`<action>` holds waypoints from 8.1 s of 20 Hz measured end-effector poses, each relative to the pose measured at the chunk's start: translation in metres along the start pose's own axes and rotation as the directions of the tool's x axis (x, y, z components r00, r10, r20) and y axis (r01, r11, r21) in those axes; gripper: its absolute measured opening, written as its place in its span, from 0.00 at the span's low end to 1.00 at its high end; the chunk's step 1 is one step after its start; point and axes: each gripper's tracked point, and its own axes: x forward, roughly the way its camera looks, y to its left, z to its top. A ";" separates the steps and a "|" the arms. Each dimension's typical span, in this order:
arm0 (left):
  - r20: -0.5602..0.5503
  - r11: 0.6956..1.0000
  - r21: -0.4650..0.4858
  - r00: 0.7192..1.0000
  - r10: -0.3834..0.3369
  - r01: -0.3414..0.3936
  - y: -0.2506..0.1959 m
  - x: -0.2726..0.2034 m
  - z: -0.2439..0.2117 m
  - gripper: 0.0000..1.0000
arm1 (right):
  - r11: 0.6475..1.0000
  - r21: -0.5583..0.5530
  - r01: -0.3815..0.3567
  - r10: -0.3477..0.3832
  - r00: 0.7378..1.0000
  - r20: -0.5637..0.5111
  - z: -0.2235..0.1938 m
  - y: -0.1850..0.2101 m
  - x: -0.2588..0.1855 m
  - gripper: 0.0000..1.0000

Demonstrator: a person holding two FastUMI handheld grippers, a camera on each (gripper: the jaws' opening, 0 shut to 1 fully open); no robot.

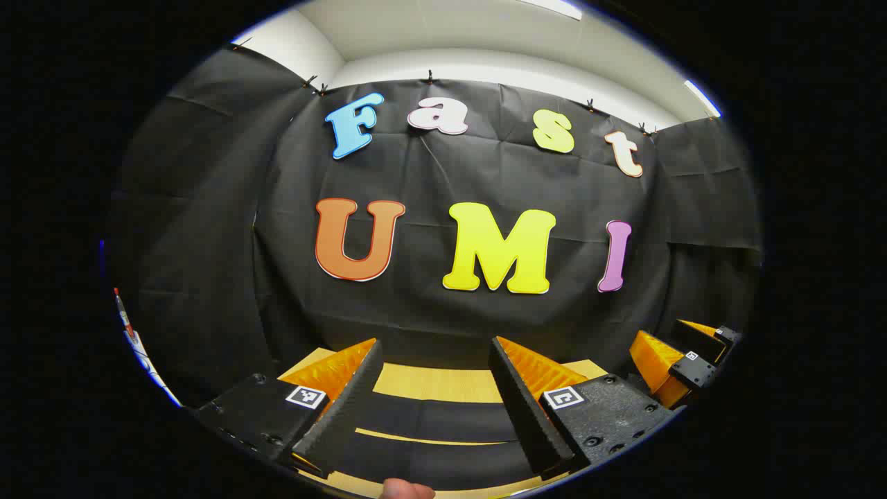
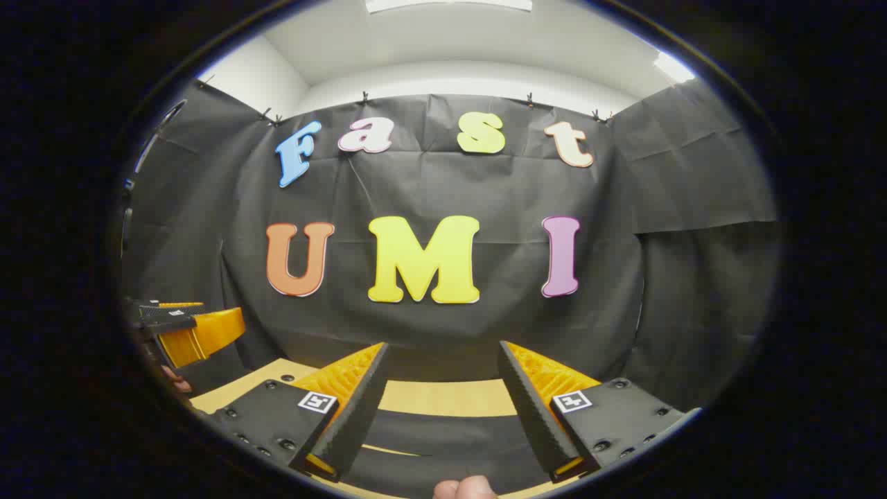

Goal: Grasp the waist and the cuffs of the jeans and fold them to make the two legs overlap; first hold the waist and fold one-third of the jeans toward the cuffs, then hold the cuffs and fold the remaining one-third in the same direction to finish folding.

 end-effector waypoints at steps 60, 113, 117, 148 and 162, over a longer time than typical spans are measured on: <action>-0.812 0.145 -0.560 0.575 0.098 -0.816 0.257 -0.039 -0.331 0.99 | 0.743 0.347 0.572 -0.098 0.606 -0.789 -0.290 -0.300 -0.015 0.98; -0.898 0.108 -0.440 0.440 -0.022 -0.891 0.289 0.033 -0.363 0.04 | 0.445 0.126 0.887 -0.078 0.178 -0.981 -0.386 -0.367 0.010 0.47; -0.894 0.142 -0.444 0.447 -0.015 -0.885 0.288 0.035 -0.362 0.04 | 0.412 0.164 0.896 -0.080 0.215 -0.973 -0.386 -0.367 0.008 0.11; -0.902 -0.202 -0.428 0.429 0.042 -0.881 0.288 0.179 -0.231 0.05 | -0.088 0.625 0.776 0.150 0.630 -0.762 -0.225 -0.348 0.202 0.06; -0.915 -0.096 -0.390 0.397 -0.068 -0.916 0.295 0.323 -0.326 0.09 | -0.107 0.592 0.799 0.137 0.602 -0.787 -0.318 -0.362 0.307 0.02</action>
